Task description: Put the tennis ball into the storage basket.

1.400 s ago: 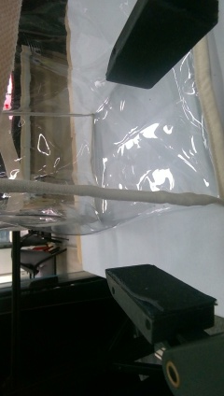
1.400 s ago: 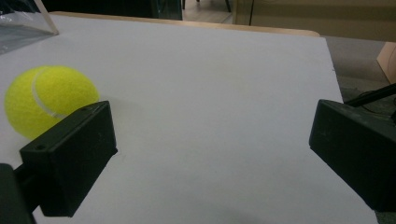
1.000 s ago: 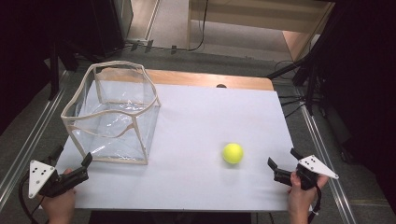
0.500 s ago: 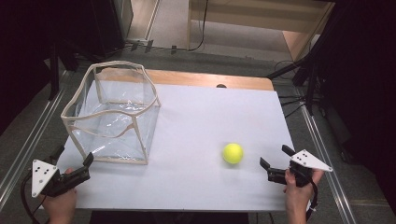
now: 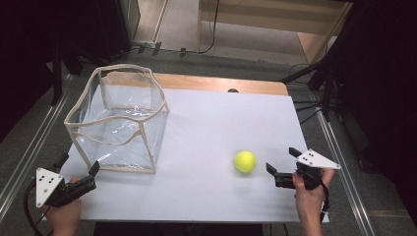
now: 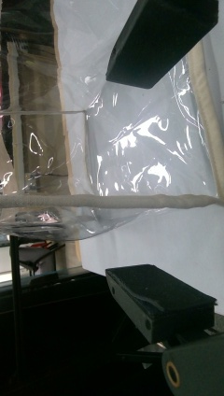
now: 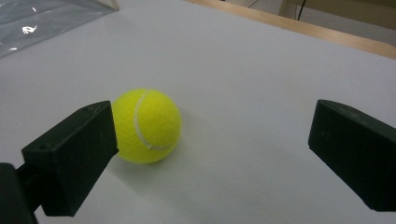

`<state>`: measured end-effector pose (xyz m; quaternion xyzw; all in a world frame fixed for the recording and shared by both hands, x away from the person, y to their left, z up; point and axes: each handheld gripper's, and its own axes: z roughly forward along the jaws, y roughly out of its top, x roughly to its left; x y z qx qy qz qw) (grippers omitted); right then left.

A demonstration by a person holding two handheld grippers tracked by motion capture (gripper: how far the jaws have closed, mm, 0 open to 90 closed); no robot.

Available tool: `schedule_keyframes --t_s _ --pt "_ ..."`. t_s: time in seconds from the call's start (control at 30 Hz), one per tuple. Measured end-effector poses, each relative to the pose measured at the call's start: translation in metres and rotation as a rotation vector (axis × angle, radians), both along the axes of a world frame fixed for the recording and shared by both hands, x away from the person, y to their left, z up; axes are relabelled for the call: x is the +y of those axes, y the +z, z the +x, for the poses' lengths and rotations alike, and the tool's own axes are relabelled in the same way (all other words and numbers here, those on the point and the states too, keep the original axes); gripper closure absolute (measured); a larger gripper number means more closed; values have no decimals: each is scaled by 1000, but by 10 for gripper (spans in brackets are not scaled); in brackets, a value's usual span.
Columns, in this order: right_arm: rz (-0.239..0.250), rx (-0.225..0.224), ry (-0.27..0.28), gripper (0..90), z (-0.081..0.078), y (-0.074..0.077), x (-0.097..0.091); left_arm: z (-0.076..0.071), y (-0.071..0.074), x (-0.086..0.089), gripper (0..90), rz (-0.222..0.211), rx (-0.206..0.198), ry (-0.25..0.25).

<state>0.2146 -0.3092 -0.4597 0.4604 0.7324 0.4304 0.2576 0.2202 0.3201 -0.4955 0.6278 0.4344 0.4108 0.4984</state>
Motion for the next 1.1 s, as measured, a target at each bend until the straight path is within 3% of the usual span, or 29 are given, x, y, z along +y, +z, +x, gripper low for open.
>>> schedule_keyframes --t_s 0.37,0.93,1.1 --pt "-38 48 45 3 13 7 16 0 0 -1 68 0 4 3" --pt "-100 132 141 3 36 6 42 0 0 -1 68 5 6 3" --pt "-126 179 174 3 44 3 52 1 0 -1 68 5 5 4"
